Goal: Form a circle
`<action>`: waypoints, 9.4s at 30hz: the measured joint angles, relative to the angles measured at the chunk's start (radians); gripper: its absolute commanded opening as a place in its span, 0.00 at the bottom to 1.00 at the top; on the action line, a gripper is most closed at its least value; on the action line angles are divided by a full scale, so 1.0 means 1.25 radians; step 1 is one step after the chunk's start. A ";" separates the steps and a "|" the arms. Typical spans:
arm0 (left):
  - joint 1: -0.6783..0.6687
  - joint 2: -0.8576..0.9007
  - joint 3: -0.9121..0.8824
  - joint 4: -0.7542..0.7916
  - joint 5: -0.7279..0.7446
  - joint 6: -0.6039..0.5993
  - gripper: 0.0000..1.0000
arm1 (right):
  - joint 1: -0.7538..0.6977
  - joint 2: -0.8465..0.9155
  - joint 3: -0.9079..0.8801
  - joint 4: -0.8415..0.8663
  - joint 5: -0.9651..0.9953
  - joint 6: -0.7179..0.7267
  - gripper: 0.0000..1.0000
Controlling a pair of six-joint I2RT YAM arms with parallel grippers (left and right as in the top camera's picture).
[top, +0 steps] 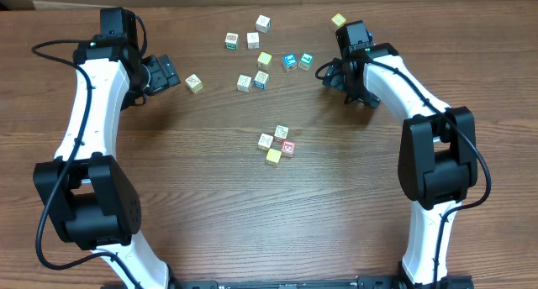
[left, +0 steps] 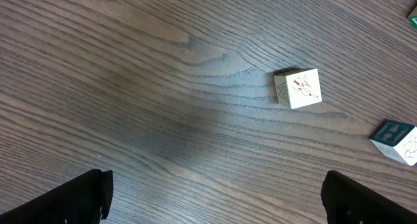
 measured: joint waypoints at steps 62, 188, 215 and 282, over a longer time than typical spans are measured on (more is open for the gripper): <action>0.000 -0.323 -0.785 0.880 0.182 0.233 1.00 | 0.000 0.000 0.000 0.001 0.000 0.000 1.00; -0.078 -1.541 -1.345 0.736 0.028 0.332 1.00 | 0.000 0.000 0.000 -0.007 0.000 0.000 1.00; -0.078 -1.541 -1.345 0.736 0.029 0.334 1.00 | 0.021 -0.481 -0.576 0.108 0.003 -0.251 1.00; -0.078 -1.542 -1.345 0.736 0.028 0.334 1.00 | -0.131 -1.286 -1.340 0.648 -0.332 -0.460 1.00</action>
